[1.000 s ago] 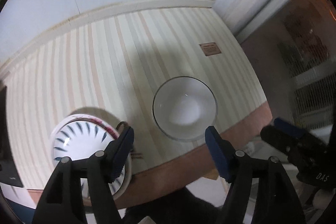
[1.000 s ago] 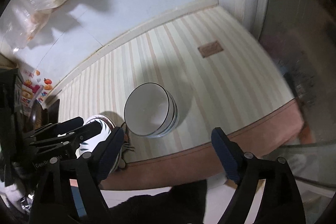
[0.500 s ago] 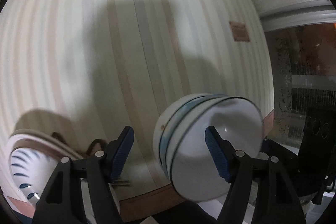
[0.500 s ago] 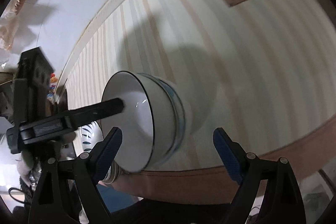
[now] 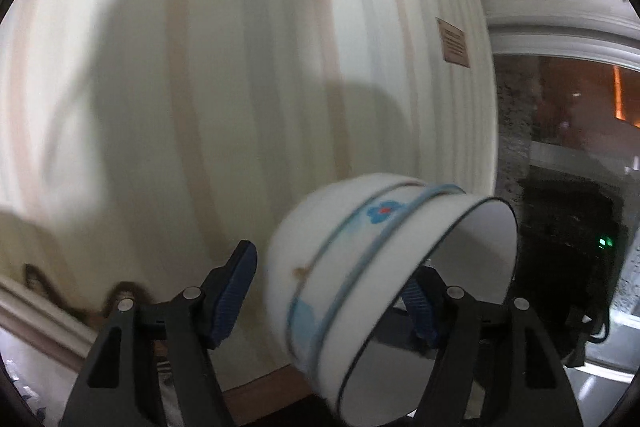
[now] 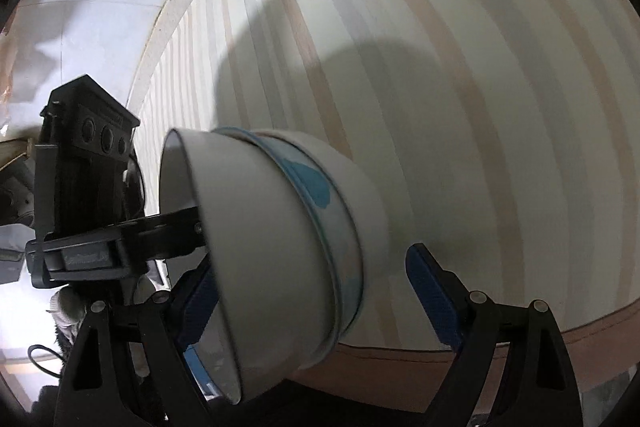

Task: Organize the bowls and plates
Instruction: 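Grasp the nested bowl stack with both tools and lift it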

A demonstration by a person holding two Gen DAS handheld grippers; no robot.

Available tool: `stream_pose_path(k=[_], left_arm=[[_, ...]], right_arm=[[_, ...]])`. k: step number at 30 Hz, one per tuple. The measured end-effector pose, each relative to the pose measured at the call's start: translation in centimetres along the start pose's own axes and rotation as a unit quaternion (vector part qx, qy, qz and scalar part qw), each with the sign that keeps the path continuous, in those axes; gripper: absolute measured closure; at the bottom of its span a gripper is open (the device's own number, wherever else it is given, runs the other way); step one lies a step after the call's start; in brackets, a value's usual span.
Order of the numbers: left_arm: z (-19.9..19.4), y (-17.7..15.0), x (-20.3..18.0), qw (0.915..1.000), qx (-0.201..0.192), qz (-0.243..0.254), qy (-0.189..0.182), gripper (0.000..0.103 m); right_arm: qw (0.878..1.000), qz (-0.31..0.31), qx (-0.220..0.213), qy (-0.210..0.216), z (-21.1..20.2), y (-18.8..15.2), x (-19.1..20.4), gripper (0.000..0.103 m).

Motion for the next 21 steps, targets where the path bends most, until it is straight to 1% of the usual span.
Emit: stream_pose_path(k=[3, 8, 14, 21], left_arm=[[-0.1, 0.0, -0.2, 0.9999, -0.016, 0.004, 0.003, 0.037], [-0.4, 0.1, 0.2, 0.9994, -0.033, -0.006, -0.007, 0.040], [-0.4, 0.7, 0.2, 0.9989, -0.046, -0.013, -0.003, 0.040], [-1.8, 1.1, 0.3, 0.9979, -0.064, -0.011, 0.005, 0.039]], right_arm=[[1.000, 0.011, 0.005, 0.017, 1.1, -0.1, 0.0, 0.024], [1.000, -0.002, -0.017, -0.003, 1.1, 0.1, 0.1, 0.032], [1.000, -0.010, -0.027, 0.003, 0.9, 1.0, 0.2, 0.033], [0.999, -0.025, -0.036, 0.009, 0.3, 1.1, 0.8, 0.033]])
Point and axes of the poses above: each gripper's, at about its wrist camera, not at the fingertips, and z roughly the way its jaws point, x to its left, y to its top, the point moved 10 cm from there along z, roughly the way its jaws point, and after that the axes turned 15 degrees about y, right-handed, at the moved point
